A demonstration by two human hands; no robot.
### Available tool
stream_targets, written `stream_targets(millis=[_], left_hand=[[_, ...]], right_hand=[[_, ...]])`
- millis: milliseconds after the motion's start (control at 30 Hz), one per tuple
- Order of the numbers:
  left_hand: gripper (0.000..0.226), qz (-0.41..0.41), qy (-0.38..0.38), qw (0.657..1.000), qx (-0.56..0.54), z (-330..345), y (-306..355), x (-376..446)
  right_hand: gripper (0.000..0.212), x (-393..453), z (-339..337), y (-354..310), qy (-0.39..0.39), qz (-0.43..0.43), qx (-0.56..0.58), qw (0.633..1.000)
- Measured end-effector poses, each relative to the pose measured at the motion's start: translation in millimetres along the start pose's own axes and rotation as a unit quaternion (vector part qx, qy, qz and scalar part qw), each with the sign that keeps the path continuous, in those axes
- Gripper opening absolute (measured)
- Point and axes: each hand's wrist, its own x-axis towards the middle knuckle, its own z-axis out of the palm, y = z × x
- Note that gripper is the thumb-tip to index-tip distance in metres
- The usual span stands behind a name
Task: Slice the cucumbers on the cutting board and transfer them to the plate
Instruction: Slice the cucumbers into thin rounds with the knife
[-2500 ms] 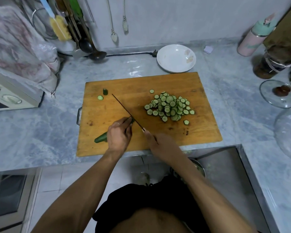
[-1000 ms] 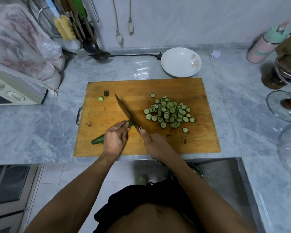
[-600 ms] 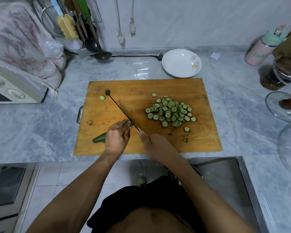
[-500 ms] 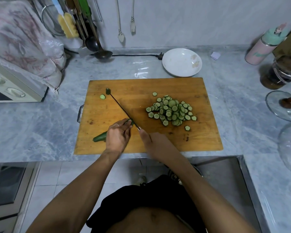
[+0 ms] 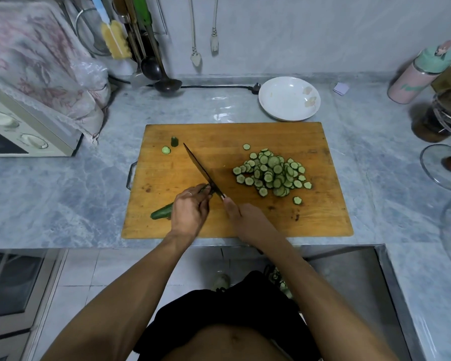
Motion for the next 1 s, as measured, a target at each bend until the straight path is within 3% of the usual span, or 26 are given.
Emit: stream_targets(millis=[234, 634, 834, 1001], left_hand=[[0.025, -0.009, -0.007, 1.0, 0.008, -2, 2, 0], [0.028, -0.004, -0.005, 1.0, -0.01, -1, -5, 0], [0.027, 0.025, 0.004, 1.0, -0.003, -6, 1, -1], [0.026, 0.003, -0.007, 1.0, -0.006, -4, -3, 1]], right_hand=[[0.066, -3, 12, -3, 0.006, -0.001, -0.016, 1.0], [0.067, -26, -4, 6, 0.03, 0.006, 0.093, 0.995], [0.065, -32, -4, 1, 0.03, -0.012, 0.071, 0.997], [0.064, -33, -5, -6, 0.03, -0.012, 0.046, 0.998]])
